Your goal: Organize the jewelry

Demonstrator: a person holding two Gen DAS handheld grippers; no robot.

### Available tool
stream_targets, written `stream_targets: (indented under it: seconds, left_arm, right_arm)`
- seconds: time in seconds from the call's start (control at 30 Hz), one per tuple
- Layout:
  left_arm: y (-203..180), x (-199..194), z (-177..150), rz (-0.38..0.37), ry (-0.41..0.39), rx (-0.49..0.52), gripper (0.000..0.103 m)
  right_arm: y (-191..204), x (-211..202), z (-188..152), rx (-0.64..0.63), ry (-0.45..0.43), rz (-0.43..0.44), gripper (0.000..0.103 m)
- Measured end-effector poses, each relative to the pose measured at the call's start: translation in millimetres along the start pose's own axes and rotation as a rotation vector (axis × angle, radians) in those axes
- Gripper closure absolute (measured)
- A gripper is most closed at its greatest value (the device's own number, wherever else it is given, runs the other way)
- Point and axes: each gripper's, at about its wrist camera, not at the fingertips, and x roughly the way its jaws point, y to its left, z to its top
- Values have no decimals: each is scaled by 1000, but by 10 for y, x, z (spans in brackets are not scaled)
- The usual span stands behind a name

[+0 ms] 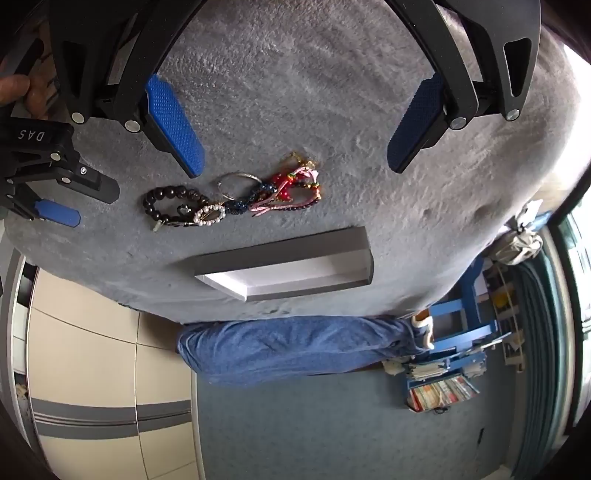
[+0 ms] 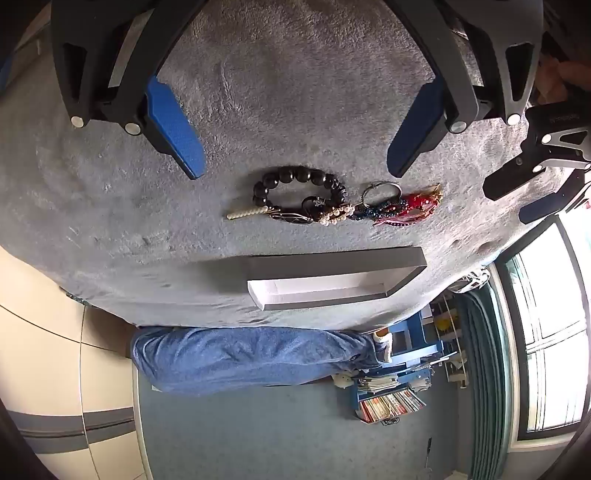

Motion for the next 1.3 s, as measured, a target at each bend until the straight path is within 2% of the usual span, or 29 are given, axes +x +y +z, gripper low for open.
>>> stream_targets:
  seconds: [1.3]
  left_arm:
    - [88,54,-41,27,10,-18,5]
  right_arm:
    - [5,37,-17,2,1,3,5]
